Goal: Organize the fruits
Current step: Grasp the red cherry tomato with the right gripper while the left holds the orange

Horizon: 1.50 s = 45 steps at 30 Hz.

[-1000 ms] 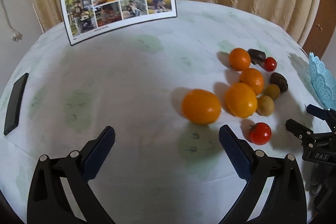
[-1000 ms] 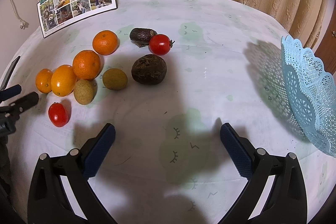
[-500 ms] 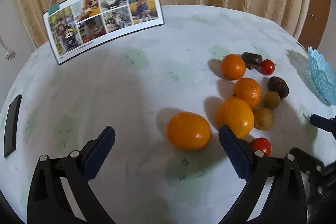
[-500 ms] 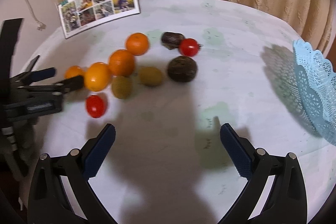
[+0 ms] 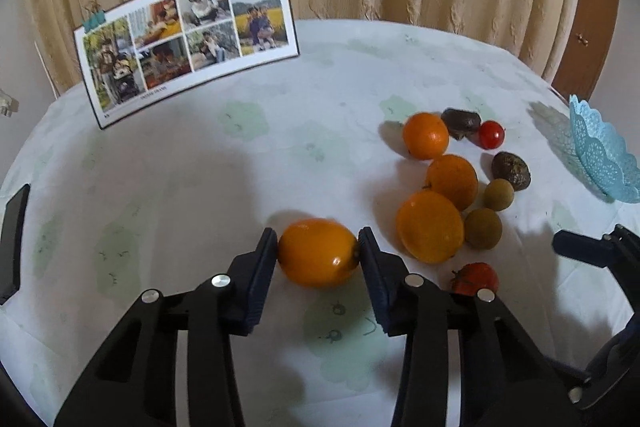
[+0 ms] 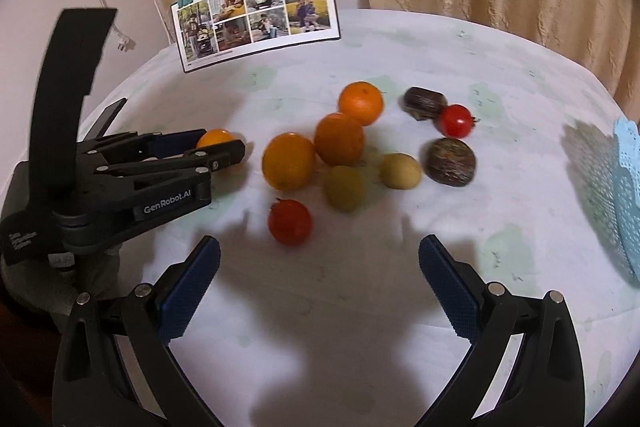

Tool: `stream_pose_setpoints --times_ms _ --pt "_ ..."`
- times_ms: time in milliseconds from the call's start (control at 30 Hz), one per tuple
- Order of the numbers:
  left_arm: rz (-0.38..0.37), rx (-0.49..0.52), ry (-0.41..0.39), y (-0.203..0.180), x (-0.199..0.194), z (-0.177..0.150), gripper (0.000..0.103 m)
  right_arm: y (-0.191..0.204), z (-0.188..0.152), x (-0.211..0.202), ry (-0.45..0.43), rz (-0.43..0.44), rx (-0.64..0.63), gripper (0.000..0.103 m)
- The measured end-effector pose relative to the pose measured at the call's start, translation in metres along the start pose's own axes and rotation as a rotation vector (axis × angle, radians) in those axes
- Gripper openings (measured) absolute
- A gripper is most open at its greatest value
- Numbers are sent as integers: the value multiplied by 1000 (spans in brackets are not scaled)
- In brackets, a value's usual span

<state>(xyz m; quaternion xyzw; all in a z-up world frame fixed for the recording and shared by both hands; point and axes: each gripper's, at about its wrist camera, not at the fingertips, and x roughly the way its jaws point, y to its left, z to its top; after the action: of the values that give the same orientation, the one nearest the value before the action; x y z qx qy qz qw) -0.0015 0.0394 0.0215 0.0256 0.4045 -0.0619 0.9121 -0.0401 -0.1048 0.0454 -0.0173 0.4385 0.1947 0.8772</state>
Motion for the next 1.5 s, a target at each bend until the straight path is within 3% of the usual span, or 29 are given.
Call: stream_pose_setpoints --times_ms 100,200,367,433,500,700,833,1067,1233,1333,1400,1500 --pt "1 -14 -19 4 -7 1 42 5 4 8 21 6 -4 83" --pt "-12 -22 -19 7 -8 0 42 7 7 16 40 6 -1 76" --pt "-30 -24 1 8 -6 -2 43 10 12 30 64 12 5 55" --pt "-37 -24 16 7 -3 -3 44 10 14 33 60 2 4 53" --pt "-42 -25 31 6 0 -5 46 10 15 34 59 -2 -1 42" --pt "-45 -34 65 8 8 -8 49 6 8 28 56 8 10 30" --pt "-42 -32 53 8 7 -8 41 0 3 19 37 23 33 29" --pt "-16 -50 34 11 1 -5 41 -11 0 -2 -16 32 71 29" --pt "-2 -60 19 13 -4 -4 41 -8 1 6 18 69 72 30" --pt "2 -66 17 14 -5 -4 41 2 4 14 36 77 48 33" --pt "3 -69 16 15 -5 -5 41 5 7 19 42 69 42 42" --pt "1 -70 15 16 -6 -5 41 5 11 30 55 59 53 42"
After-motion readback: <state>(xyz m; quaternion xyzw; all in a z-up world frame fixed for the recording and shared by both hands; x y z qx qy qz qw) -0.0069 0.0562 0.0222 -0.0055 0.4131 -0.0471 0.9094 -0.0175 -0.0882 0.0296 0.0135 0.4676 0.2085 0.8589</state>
